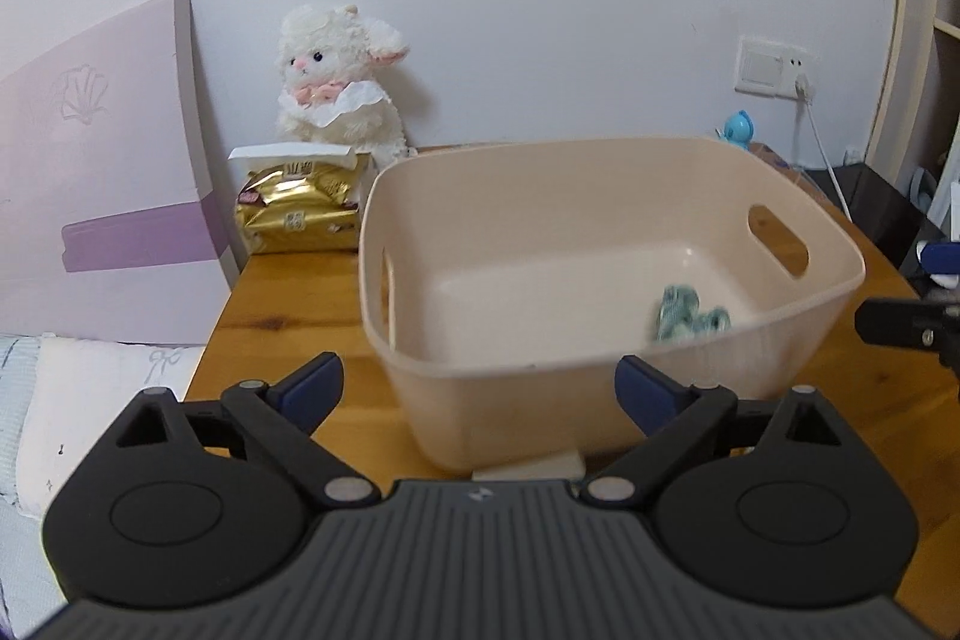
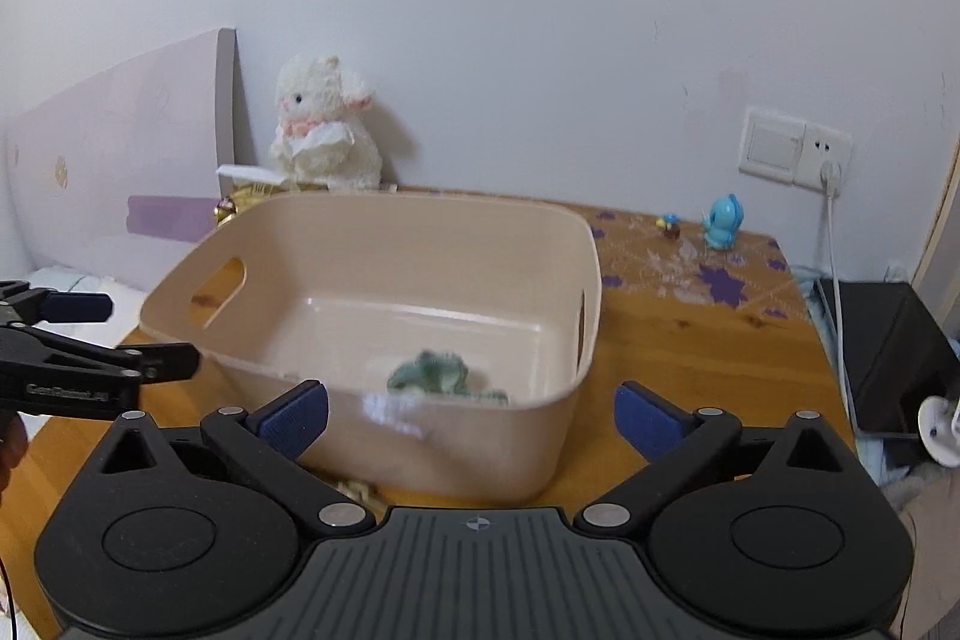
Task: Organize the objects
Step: 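Drop the snack box and scrunchie into the beige basket with both grippers, then grasp the black box with left gripper while right gripper grasps the blue tissue pack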
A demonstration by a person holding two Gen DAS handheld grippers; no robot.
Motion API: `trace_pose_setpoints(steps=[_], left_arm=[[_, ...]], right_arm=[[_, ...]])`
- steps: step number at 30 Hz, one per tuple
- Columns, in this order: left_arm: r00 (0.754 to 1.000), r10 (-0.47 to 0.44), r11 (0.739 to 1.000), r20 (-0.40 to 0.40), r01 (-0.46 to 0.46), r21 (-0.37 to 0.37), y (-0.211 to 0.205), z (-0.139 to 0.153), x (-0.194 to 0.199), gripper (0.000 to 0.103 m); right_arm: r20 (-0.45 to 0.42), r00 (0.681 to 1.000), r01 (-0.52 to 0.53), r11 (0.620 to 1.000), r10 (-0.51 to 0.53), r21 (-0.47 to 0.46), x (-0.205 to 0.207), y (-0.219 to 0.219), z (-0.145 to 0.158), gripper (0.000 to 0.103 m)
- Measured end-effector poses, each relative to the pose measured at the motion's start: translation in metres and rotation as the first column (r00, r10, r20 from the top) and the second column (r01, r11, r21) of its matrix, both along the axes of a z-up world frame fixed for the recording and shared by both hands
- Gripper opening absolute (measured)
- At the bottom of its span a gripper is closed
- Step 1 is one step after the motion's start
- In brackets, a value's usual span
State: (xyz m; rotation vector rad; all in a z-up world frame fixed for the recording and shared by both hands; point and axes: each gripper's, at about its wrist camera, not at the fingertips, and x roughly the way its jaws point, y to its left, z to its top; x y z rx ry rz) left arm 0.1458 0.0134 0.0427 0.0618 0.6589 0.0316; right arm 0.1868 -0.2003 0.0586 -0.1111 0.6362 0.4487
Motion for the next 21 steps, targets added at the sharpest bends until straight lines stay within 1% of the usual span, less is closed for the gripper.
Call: trace_pose_setpoints(steps=[5, 9, 12, 16, 17, 19, 21], left_arm=[[1.000, -0.007, 1.000, -0.024, 0.007, 0.001, 0.006, -0.012, -0.020, 0.098], [0.999, -0.008, 1.000, -0.046, 0.007, -0.009, 0.009, -0.025, -0.027, 0.098], [0.998, 0.008, 1.000, -0.063, -0.008, 0.003, 0.010, -0.040, -0.029, 0.098], [0.995, 0.013, 1.000, -0.098, -0.015, -0.023, 0.012, -0.059, -0.028, 0.098], [0.994, 0.018, 1.000, -0.106, -0.020, -0.016, 0.012, -0.063, -0.028, 0.098], [0.994, 0.025, 1.000, -0.109, -0.025, 0.000, 0.010, -0.067, -0.026, 0.098], [0.994, 0.024, 1.000, -0.106, -0.024, 0.000, 0.009, -0.070, -0.025, 0.098]], right_arm=[[-0.023, 1.000, 0.004, 0.999, -0.005, -0.035, -0.011, -0.007, -0.018, 0.103], [-0.057, 0.998, 0.011, 0.998, -0.015, -0.069, -0.013, -0.011, -0.037, 0.103], [-0.073, 0.997, 0.019, 0.995, -0.026, -0.094, -0.014, -0.013, -0.052, 0.103], [-0.109, 0.994, 0.016, 0.993, -0.029, -0.121, -0.015, -0.011, -0.074, 0.103], [-0.118, 0.993, 0.014, 0.992, -0.029, -0.127, -0.015, -0.010, -0.079, 0.103], [-0.131, 0.991, 0.009, 0.990, -0.028, -0.142, -0.014, -0.007, -0.089, 0.103], [-0.134, 0.991, 0.006, 0.988, -0.027, -0.157, -0.014, -0.003, -0.097, 0.103]])
